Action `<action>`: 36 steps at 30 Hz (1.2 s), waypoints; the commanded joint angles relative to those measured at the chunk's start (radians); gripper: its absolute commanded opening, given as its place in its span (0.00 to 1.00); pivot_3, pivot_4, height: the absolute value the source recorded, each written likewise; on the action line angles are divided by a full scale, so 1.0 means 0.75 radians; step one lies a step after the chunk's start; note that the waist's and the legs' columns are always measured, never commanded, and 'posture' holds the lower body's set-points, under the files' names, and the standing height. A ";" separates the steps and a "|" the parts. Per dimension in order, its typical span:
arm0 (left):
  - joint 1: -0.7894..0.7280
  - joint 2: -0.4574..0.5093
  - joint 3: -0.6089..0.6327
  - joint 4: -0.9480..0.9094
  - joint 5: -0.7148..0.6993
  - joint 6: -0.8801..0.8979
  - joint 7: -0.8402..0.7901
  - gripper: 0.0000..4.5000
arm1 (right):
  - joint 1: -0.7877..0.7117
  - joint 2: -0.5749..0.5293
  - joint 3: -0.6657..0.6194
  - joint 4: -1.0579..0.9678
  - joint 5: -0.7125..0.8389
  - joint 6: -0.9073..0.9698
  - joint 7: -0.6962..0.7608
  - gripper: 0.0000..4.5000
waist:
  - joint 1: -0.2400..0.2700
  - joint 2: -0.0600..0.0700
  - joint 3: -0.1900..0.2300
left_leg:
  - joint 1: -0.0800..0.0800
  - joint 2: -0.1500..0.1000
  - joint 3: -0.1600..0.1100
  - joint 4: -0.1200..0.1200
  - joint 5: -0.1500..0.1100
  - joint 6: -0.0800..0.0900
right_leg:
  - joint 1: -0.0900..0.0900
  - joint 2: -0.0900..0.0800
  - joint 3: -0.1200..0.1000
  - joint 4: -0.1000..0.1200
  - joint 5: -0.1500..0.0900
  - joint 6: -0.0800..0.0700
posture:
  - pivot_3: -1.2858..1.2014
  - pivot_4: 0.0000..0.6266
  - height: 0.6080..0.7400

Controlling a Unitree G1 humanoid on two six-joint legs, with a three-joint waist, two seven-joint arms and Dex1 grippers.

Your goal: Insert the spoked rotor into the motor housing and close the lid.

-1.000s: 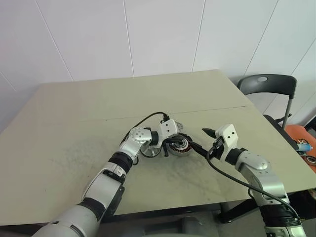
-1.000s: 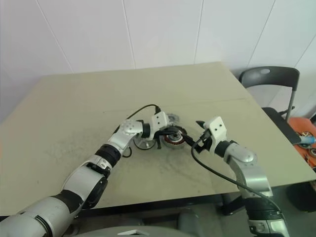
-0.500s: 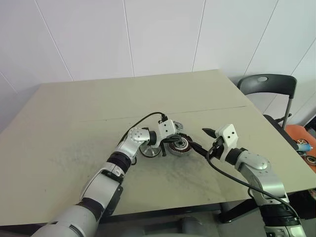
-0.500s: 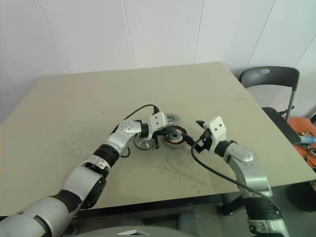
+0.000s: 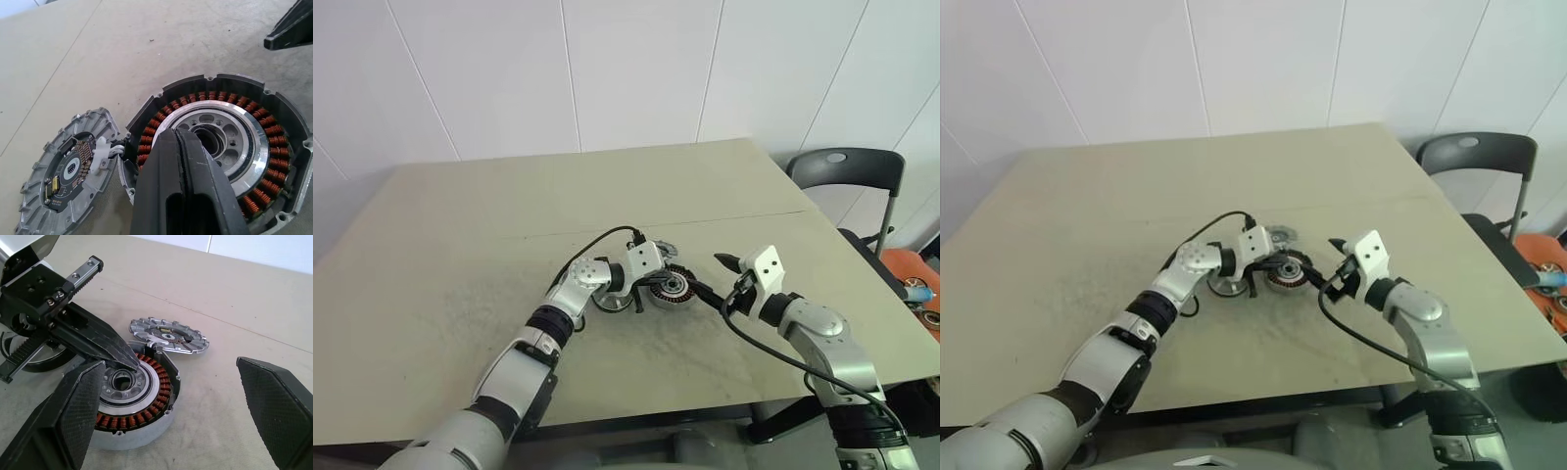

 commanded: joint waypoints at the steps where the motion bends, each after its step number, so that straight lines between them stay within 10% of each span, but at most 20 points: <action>1: -0.059 -0.005 0.053 0.009 -0.016 -0.054 0.105 0.01 | -0.026 0.011 -0.007 -0.018 -0.001 -0.033 -0.005 1.00 | 0.000 0.000 0.000 | 0.000 0.000 0.000 0.000 0.000 0.000 | 0.000 0.000 0.000 0.000 0.000 0.000 | 0.52 0.00 1.00; 36: 0.069 -0.010 -0.022 -0.125 -0.050 0.150 -0.146 0.01 | -0.005 0.025 -0.013 -0.036 -0.004 -0.025 -0.015 1.00 | -0.002 0.001 -0.002 | 0.002 0.000 0.000 0.000 -0.002 0.003 | 0.003 0.001 0.000 0.001 0.000 0.000 | 0.52 0.00 1.00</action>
